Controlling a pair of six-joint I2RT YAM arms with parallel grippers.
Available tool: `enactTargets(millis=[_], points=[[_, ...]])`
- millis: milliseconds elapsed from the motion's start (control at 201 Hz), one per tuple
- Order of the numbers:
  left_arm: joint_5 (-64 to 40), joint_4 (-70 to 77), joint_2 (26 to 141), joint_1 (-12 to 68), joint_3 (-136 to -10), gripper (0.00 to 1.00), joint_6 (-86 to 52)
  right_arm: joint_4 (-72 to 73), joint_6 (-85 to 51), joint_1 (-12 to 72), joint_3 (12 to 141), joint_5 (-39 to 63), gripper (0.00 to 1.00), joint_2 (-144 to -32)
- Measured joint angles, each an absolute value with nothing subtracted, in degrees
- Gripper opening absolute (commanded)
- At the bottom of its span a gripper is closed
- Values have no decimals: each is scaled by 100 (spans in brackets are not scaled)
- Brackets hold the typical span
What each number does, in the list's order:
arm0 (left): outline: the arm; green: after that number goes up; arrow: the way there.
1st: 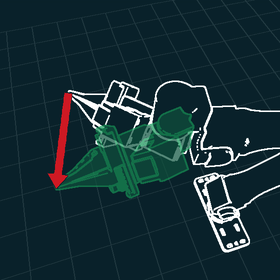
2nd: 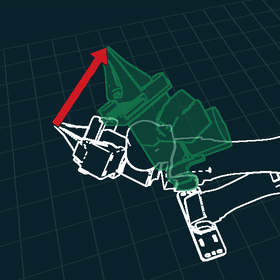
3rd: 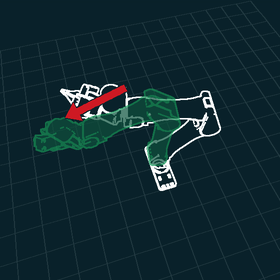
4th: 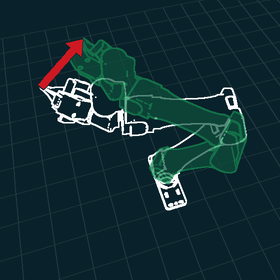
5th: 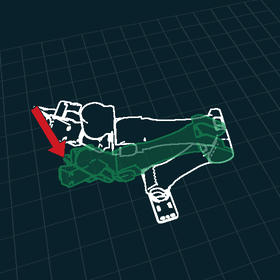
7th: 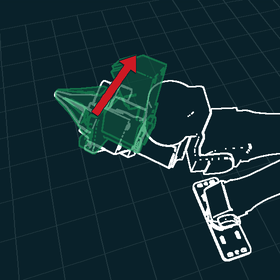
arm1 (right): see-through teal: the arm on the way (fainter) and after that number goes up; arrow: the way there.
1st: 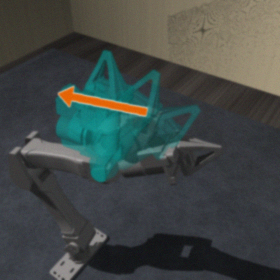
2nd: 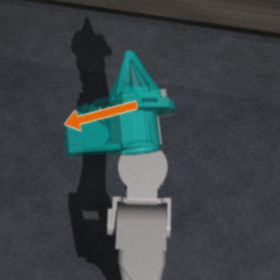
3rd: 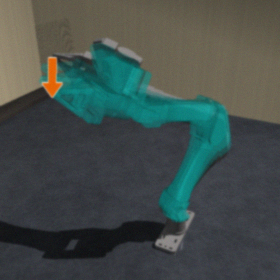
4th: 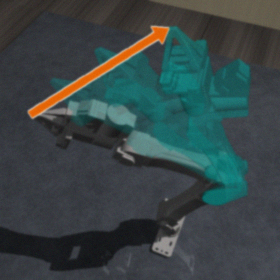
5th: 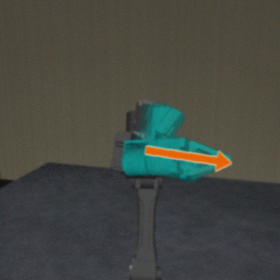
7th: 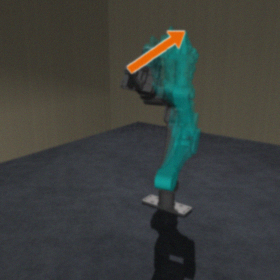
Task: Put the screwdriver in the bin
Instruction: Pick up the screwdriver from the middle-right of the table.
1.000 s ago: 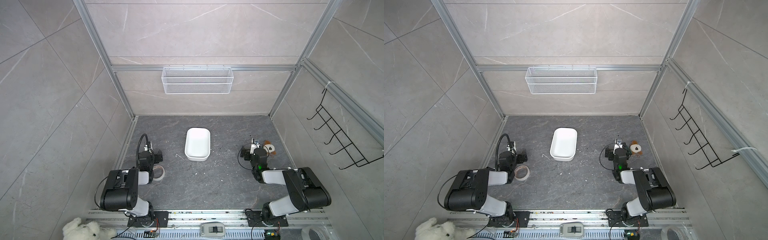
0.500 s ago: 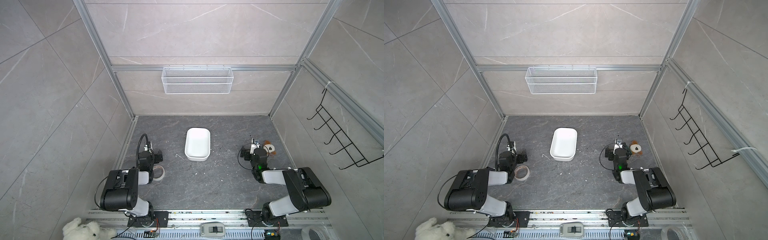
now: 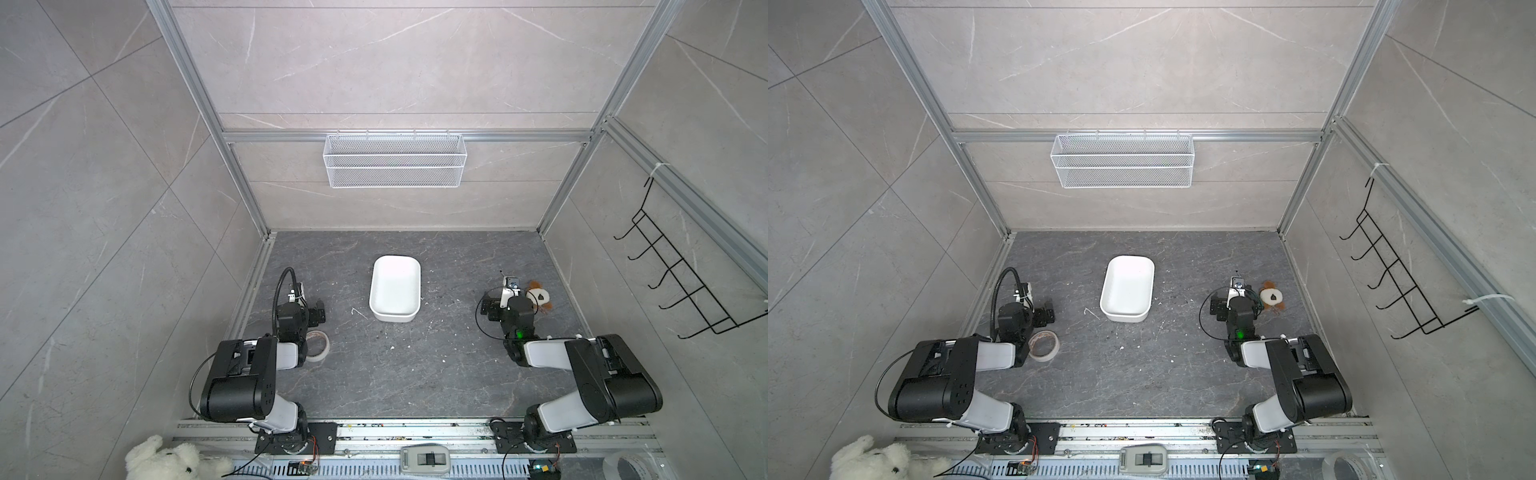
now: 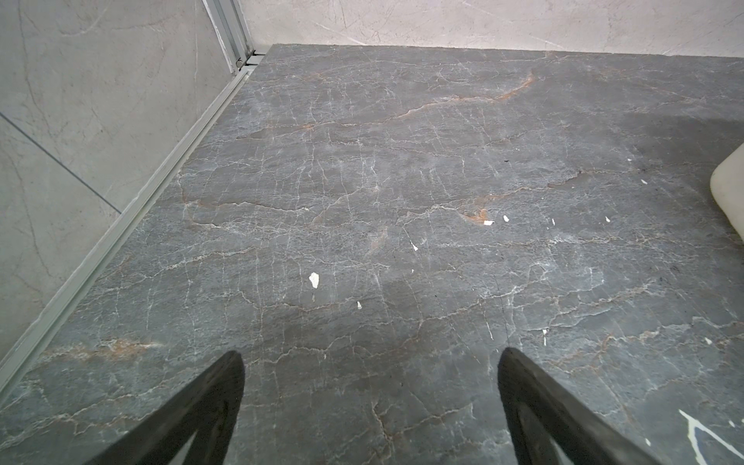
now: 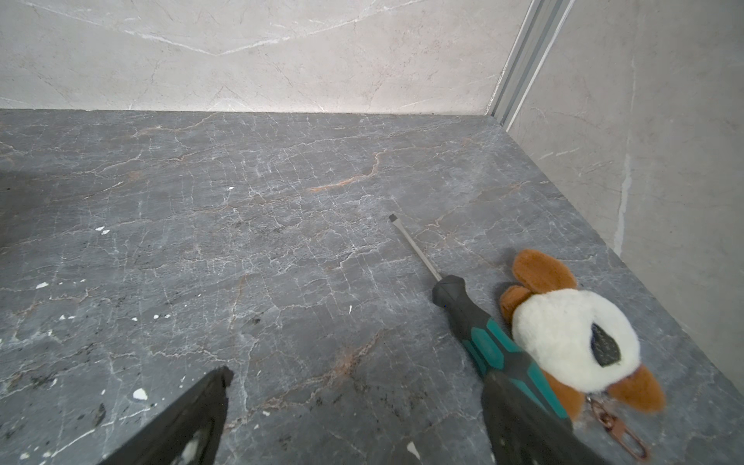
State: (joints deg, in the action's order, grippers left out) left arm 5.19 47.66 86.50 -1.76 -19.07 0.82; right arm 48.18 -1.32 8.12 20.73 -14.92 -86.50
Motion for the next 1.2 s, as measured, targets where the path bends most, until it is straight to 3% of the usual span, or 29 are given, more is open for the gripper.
enactTargets(millis=[1200], points=[[434, 4748, 8650, -198, -1927, 100, 62, 4823, -130, 812, 2073, -1492, 99, -8650]])
